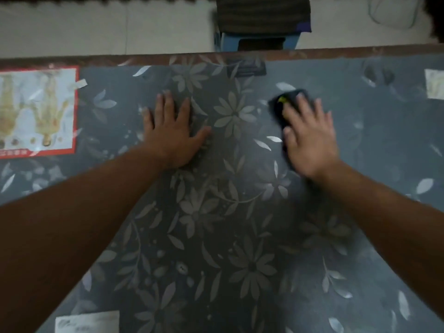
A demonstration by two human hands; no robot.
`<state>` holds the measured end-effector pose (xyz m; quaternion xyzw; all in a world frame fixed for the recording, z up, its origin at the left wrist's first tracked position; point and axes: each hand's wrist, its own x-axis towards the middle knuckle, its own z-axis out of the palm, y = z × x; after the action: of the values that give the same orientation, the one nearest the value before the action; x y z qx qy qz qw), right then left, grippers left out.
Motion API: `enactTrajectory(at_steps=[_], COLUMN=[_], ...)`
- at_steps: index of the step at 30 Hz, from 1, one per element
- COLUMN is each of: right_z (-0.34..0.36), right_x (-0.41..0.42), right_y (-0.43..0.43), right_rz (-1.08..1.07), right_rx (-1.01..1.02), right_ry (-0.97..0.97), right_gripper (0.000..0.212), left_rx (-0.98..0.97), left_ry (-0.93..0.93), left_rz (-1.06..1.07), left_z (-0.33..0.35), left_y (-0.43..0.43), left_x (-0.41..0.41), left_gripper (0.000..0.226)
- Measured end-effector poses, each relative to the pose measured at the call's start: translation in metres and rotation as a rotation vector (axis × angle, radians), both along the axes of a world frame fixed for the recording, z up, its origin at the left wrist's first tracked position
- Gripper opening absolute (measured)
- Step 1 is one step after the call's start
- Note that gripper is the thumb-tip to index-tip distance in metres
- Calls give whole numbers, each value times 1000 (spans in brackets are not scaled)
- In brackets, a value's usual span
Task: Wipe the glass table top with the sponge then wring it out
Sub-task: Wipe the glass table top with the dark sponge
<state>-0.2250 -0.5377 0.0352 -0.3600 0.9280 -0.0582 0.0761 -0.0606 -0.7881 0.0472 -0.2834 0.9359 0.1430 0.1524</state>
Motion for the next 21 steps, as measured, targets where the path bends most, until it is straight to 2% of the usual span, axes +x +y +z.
enactTrajectory(at_steps=[2, 4, 5, 8, 9, 10, 12, 14, 15, 16, 19, 21], right_z=[3, 3, 1, 1, 3, 3, 3, 8, 9, 8, 4, 7], right_x=[-30, -24, -13, 16, 6, -13, -55, -72, -63, -45, 11, -1], right_y=[-29, -56, -62, -49, -43, -42, -57, -88, -104, -115, -113, -106], right_rz=[-243, -246, -135, 383, 468, 444, 141, -189, -226, -153, 388, 519], right_rx=[-30, -14, -21, 25, 43, 43, 33, 2, 3, 6, -3, 26], right_ry=[-57, -14, -1, -35, -36, -16, 0, -68, -60, -31, -46, -75], right_gripper=[57, 59, 59, 56, 56, 56, 59, 60, 60, 59, 55, 54], left_rx=[-29, -26, -12, 15, 21, 25, 32, 45, 51, 59, 64, 77], left_ry=[-62, -69, -66, -71, -76, -80, -92, -100, -101, -99, -99, -105], left_rz=[-25, -35, -31, -26, -32, -37, -44, -44, -44, -45, -45, -43], left_z=[-6, -7, -7, -6, -7, -7, -7, -7, -7, -7, -6, -4], left_y=[-1, 0, 0, -4, -5, -5, -6, -7, -7, -7, -7, -7], left_x=[-4, -4, -4, -5, -5, -5, -5, -5, -5, -5, -6, -6], left_gripper=[93, 93, 93, 93, 94, 94, 95, 94, 94, 93, 93, 93])
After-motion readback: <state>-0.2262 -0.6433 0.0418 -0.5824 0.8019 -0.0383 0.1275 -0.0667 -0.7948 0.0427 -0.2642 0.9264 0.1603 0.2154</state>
